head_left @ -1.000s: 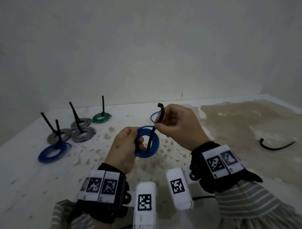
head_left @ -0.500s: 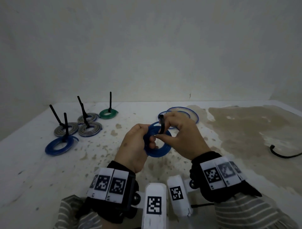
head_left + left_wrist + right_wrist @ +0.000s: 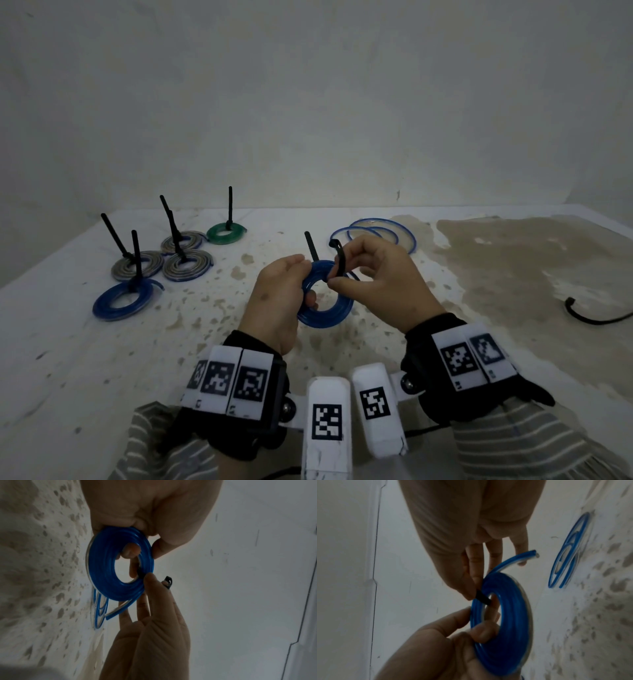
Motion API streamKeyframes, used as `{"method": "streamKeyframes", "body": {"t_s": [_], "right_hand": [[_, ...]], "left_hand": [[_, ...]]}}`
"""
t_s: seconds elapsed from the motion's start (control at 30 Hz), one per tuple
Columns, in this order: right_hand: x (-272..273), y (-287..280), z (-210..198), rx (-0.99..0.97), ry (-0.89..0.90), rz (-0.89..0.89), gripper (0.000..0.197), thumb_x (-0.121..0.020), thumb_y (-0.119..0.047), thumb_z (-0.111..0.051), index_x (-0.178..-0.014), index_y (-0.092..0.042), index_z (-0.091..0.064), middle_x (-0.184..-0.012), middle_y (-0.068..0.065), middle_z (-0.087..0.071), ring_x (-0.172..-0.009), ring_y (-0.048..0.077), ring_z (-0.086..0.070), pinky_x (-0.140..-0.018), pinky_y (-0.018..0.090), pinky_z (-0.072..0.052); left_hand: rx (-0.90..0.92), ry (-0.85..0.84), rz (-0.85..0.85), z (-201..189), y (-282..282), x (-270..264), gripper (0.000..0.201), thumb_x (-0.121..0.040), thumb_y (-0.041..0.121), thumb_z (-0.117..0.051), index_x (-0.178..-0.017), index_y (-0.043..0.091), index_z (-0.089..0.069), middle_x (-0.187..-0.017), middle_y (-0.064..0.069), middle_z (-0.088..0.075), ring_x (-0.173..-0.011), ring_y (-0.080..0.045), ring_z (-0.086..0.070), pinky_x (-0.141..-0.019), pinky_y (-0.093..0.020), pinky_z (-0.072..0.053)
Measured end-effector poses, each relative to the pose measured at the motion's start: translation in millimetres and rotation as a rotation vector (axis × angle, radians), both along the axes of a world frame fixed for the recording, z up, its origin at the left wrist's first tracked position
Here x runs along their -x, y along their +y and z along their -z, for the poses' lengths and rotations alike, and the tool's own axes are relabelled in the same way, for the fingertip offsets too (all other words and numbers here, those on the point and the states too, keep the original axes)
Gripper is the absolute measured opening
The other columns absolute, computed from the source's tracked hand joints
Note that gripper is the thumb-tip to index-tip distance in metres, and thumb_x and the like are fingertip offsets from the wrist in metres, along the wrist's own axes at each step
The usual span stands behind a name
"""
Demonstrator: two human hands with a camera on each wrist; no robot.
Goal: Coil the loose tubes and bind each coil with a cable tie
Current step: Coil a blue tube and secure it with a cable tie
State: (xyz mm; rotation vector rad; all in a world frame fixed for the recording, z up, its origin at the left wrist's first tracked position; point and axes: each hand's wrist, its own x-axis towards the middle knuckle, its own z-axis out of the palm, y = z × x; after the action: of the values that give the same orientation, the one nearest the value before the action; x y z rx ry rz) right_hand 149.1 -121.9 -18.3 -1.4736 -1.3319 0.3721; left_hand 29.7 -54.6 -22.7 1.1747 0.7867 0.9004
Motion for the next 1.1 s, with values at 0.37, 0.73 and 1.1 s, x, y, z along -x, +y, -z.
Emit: {"method": "streamKeyframes", "body": {"t_s": [0.37,0.73,1.1], "right_hand": [[2,-4,-7,-0.056,0.174,0.067,0.007,-0.082,-0.012,-0.065,-0.079,-0.006,-0.067,-0.065,0.006,-0.069,-0.067,0.017,-0.067,-0.073,0.028,-0.056],[-1,-9,-11,-0.154,0.215,0.141,0.013,-0.081,-0.008,-0.066,-0.072,-0.017,-0.066,-0.066,0.003,-0.069,-0.065,0.012,-0.065,-0.07,0.025,-0.056],[-1,-11,-12,-0.105,0.208,0.12,0.013,-0.078,-0.007,-0.068,-0.072,-0.018,-0.065,-0.063,0.0,-0.065,-0.064,0.014,-0.063,-0.072,0.038,-0.056]], "left_hand": [[-0.155,0.034,0.113,-1,-8,0,0.039,-0.096,0.004,-0.037,-0.106,0.029,-0.064,-0.08,-0.007,-0.059,-0.054,-0.015,-0.031,-0.051,-0.024,-0.036],[-0.157,0.032,0.043,-4,-12,-1,0.037,-0.095,0.005,-0.038,-0.085,0.022,-0.07,-0.08,-0.008,-0.059,-0.051,-0.015,-0.033,-0.048,-0.023,-0.033],[-0.19,0.074,0.013,-4,-16,-2,0.037,-0.095,0.005,-0.04,-0.078,0.024,-0.067,-0.067,0.001,-0.059,-0.052,-0.012,-0.037,-0.052,-0.025,-0.033]]}}
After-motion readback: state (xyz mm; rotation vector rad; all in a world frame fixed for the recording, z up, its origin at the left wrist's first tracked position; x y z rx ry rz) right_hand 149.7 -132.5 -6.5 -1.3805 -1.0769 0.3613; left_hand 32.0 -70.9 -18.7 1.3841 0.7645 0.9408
